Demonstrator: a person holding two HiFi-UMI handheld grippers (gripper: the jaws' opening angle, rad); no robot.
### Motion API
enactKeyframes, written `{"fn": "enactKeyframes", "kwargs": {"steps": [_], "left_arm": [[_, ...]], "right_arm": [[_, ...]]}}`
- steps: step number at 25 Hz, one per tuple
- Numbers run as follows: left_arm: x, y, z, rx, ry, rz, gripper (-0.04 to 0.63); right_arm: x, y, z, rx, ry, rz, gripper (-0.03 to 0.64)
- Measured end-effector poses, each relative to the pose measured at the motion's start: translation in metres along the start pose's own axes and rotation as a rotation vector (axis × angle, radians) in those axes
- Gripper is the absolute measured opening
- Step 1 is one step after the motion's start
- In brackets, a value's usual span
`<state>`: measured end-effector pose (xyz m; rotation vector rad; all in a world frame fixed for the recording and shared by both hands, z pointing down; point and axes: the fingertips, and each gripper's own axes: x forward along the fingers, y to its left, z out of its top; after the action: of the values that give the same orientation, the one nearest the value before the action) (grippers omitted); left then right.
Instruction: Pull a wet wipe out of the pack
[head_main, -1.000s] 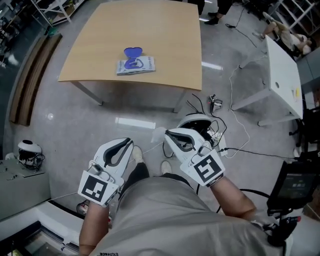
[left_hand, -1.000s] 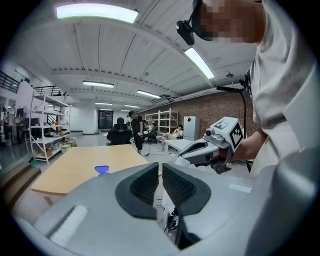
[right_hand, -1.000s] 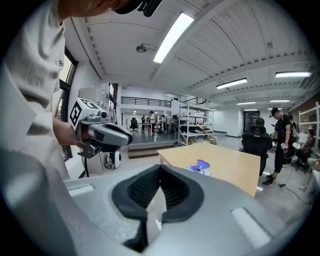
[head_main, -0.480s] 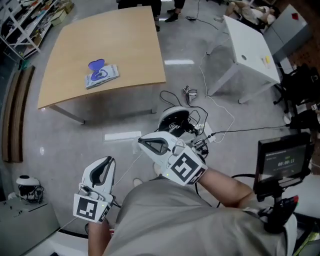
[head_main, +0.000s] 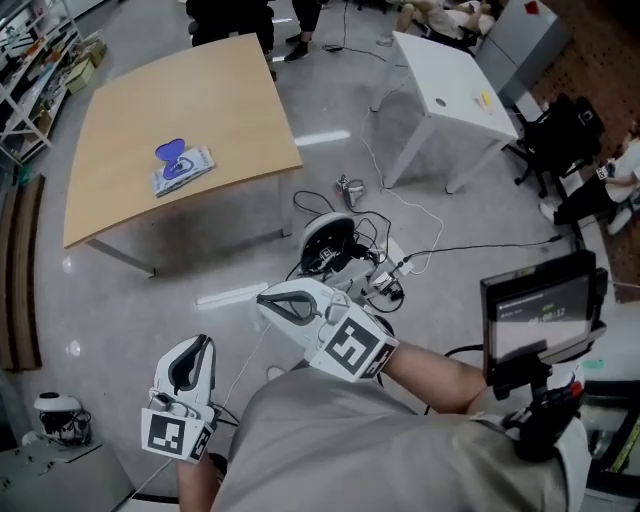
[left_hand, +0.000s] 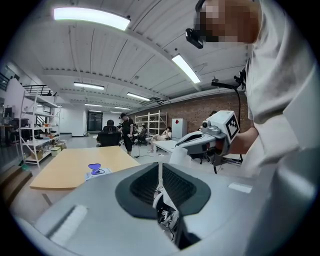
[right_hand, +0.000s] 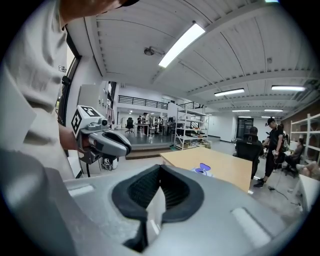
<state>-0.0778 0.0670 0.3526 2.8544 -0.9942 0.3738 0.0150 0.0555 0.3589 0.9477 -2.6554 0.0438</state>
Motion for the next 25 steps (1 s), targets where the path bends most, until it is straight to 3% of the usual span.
{"fn": "enactKeyframes", "kwargs": {"steps": [12, 25], "left_arm": [[-0.098, -0.021, -0.025, 0.014, -0.029, -0.033, 0.031], [-0.125, -0.022, -0.036, 0.011, -0.034, -0.034, 0.031]], "right_arm": [[-0.003, 0.111, 0.018, -0.026, -0.03, -0.016, 0.003], [-0.002, 0.141, 0.025, -0.061, -0.001, -0.027, 0.003]]}}
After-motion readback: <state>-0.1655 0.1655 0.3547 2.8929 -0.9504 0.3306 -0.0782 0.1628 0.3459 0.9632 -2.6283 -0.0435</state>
